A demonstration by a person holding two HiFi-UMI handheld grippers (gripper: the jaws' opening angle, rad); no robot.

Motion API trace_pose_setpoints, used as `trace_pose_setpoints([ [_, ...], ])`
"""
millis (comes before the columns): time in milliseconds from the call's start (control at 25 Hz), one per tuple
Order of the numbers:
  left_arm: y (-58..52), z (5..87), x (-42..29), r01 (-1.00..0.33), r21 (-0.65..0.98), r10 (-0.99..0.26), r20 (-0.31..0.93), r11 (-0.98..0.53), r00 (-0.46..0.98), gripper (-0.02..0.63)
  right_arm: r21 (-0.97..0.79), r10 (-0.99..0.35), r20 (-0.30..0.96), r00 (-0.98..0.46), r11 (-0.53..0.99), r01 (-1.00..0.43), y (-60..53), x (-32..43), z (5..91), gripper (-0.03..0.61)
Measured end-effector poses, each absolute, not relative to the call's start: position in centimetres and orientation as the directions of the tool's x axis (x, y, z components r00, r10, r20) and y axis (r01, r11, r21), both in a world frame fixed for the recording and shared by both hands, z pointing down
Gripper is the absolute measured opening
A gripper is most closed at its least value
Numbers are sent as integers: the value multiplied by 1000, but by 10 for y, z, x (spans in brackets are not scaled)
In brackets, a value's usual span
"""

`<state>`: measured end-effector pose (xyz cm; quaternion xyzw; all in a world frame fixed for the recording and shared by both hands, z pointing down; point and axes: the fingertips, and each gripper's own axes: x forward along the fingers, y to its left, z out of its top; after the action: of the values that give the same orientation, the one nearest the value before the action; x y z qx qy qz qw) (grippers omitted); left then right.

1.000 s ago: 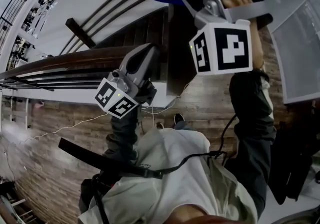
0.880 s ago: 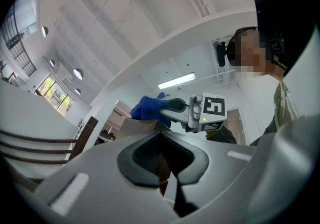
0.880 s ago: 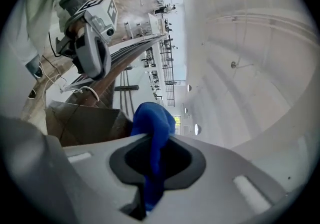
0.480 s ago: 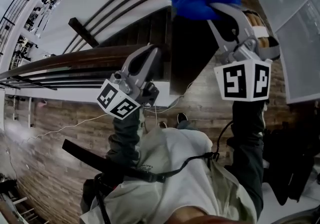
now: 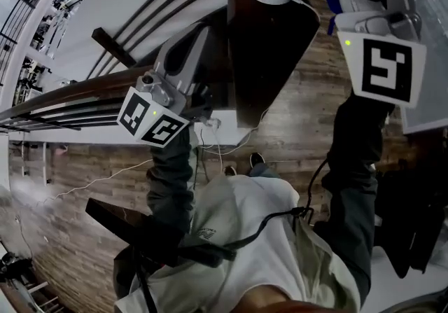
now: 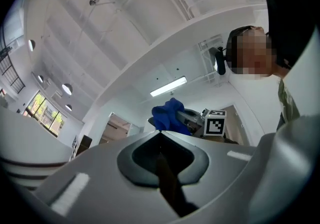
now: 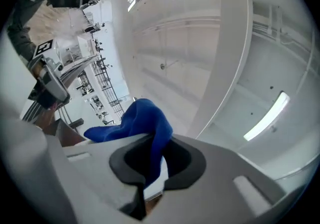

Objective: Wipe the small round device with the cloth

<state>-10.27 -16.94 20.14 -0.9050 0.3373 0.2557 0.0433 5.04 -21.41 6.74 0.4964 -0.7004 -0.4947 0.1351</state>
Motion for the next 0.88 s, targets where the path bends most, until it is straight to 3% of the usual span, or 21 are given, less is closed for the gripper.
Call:
trace_pose_setpoints([
  [80,-177,185,-100,-643,70,-584,-500,-763,639,2,820,-854,-295,-429,4,-572,-230,50,55,35],
  [440,-176,156,-91,-618,23,-541,-509,-786,670,2,836,-828,-264,-494,58,-545,-222,9,103,32],
  [760,-183,162,-79,-592,29,-522,-510,-805,684,2,907,-837,-6,-547,226,-355,-206,-8,184,32],
  [880,-179,160,-80,-586,28,-515,-511,-810,688,2,898,-811,0,-585,258,-357,-194,-13,182,32],
])
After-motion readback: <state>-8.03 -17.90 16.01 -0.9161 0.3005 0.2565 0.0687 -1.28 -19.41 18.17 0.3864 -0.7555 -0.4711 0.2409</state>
